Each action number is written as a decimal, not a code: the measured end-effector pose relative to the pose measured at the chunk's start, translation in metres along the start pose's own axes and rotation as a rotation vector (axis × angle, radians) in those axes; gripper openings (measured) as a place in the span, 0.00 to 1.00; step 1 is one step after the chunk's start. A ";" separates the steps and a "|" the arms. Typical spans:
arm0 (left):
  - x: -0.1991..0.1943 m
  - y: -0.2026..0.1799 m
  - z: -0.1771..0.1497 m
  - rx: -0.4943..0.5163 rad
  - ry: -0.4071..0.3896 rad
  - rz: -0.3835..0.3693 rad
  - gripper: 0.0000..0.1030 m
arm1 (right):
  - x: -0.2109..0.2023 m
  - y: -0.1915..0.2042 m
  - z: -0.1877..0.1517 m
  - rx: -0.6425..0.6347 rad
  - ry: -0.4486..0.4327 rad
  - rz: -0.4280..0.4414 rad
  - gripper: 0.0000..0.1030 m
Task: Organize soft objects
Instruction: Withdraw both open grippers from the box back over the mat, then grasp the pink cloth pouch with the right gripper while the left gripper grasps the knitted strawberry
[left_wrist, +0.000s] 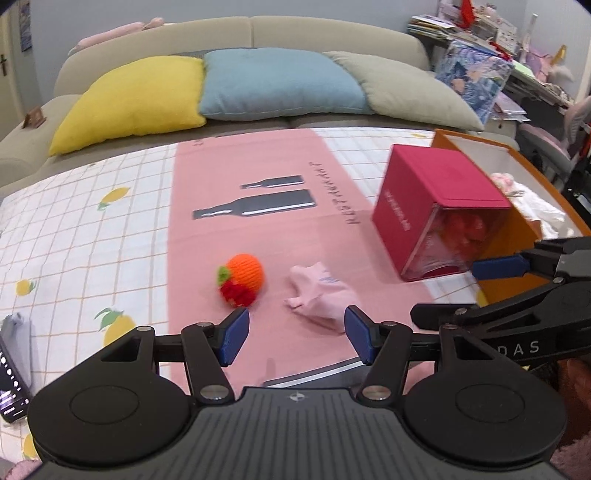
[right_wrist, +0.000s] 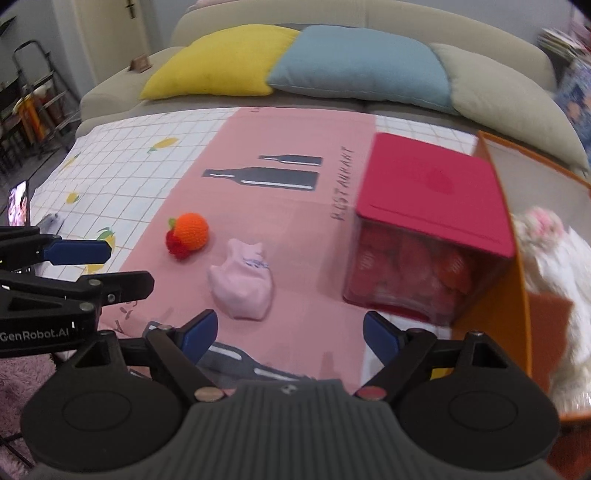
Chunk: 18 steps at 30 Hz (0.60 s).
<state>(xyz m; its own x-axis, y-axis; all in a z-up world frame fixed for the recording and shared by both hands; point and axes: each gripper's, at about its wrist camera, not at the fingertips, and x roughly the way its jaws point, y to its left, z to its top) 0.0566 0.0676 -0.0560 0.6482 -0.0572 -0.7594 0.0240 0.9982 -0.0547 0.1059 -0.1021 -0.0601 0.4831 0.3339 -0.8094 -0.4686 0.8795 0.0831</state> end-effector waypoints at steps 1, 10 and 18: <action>0.001 0.004 -0.001 -0.008 0.004 0.005 0.68 | 0.002 0.003 0.002 -0.014 -0.004 0.005 0.79; 0.012 0.027 -0.002 -0.071 0.011 0.016 0.68 | 0.039 0.031 0.018 -0.139 -0.026 0.038 0.69; 0.025 0.042 -0.006 -0.096 0.034 0.027 0.68 | 0.076 0.045 0.023 -0.197 0.003 0.056 0.67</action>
<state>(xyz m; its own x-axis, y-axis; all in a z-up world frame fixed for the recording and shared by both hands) 0.0694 0.1077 -0.0812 0.6211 -0.0321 -0.7831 -0.0677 0.9932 -0.0944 0.1384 -0.0292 -0.1049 0.4498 0.3792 -0.8086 -0.6307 0.7759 0.0131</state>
